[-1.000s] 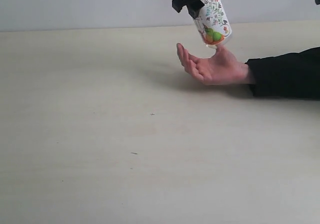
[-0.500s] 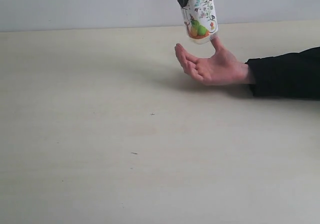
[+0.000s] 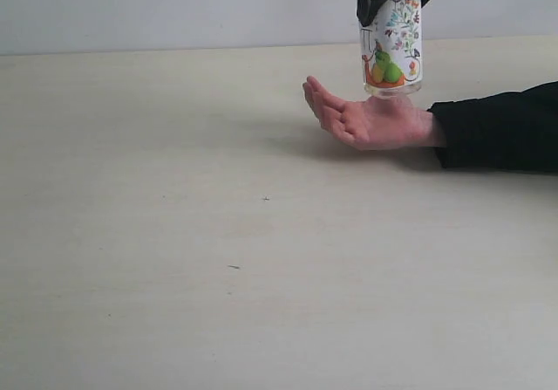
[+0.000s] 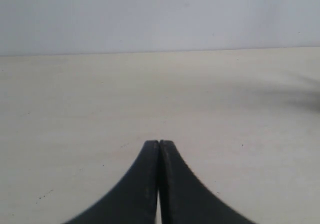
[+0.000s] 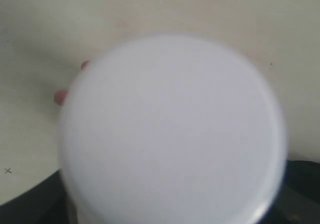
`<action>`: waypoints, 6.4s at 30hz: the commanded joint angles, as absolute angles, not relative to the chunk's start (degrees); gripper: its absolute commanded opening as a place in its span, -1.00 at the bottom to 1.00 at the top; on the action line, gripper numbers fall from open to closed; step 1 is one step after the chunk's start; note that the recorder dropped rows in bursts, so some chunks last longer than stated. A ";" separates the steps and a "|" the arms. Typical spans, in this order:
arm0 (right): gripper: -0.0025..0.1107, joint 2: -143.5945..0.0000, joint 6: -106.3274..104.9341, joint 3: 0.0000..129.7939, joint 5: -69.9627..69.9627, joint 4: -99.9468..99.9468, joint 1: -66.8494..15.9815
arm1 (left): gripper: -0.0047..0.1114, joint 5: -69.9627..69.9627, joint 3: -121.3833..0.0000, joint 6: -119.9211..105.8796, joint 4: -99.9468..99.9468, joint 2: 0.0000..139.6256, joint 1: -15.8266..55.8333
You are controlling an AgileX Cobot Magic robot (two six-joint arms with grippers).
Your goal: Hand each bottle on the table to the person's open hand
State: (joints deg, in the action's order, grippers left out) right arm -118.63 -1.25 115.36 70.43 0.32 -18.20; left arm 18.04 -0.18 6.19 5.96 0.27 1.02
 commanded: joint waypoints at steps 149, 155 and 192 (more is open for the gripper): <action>-0.93 0.00 -22.93 12.96 17.80 -23.67 -18.03 | -0.88 17.93 0.00 6.36 5.76 0.00 2.22; -0.93 0.00 -22.67 12.96 18.69 -23.54 -18.03 | -0.88 17.93 0.00 6.36 5.76 0.00 2.22; -0.93 0.00 -22.94 12.96 18.31 -21.82 -18.03 | -0.88 17.94 0.00 6.36 5.76 0.00 2.22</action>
